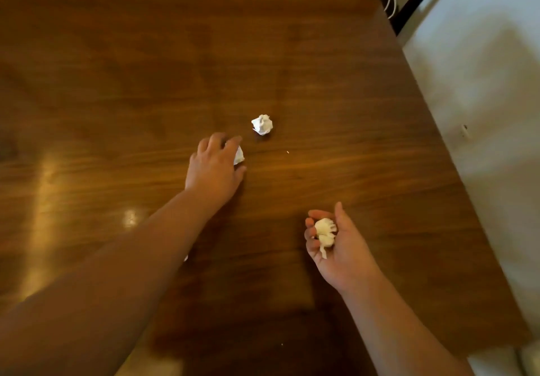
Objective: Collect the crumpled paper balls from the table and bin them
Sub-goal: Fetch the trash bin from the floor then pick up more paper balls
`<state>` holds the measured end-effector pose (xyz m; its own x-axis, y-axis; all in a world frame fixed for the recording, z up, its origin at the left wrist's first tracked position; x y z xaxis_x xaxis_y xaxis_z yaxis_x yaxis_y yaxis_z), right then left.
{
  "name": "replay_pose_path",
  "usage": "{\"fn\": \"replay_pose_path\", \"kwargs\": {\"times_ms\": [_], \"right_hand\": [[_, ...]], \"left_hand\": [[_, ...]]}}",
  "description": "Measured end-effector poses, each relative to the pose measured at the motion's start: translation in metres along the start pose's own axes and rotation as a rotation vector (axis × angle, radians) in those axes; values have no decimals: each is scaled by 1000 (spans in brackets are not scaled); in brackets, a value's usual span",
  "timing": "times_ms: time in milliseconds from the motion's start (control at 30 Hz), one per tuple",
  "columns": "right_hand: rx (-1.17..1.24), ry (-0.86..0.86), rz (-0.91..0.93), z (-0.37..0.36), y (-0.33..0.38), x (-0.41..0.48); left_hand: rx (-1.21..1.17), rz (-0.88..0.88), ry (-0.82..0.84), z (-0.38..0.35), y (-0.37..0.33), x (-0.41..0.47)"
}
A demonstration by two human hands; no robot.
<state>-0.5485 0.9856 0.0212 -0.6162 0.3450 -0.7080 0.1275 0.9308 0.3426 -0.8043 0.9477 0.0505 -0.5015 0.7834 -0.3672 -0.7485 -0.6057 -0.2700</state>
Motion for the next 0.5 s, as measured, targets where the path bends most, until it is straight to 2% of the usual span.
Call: {"fn": "replay_pose_path", "kwargs": {"times_ms": [167,267,367,500], "right_hand": [[46,-10,12,17,-3,-14],[23,-15,0,22,-6,-21],[-37,-27,-31,27,-11,-36],[-123,-36,-114,32,-21,-64]], "left_hand": [[15,-42,6,-9,-4,-2],[-179,2,39,-8,-6,-17],[-649,103,125,-14,-8,-53],[-1485,171,321,-39,-29,-131]]}}
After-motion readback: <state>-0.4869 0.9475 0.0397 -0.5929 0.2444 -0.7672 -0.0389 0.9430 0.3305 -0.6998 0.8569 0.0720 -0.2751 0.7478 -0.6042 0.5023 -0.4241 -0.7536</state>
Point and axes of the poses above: each hand's wrist, its own x-axis towards the middle knuckle, its own z-axis out of the back of the hand, y = z × x, the point moved 6 cm from there along x, towards the middle knuckle, and after that the axes turned 15 degrees about y, right-handed, at the moved point
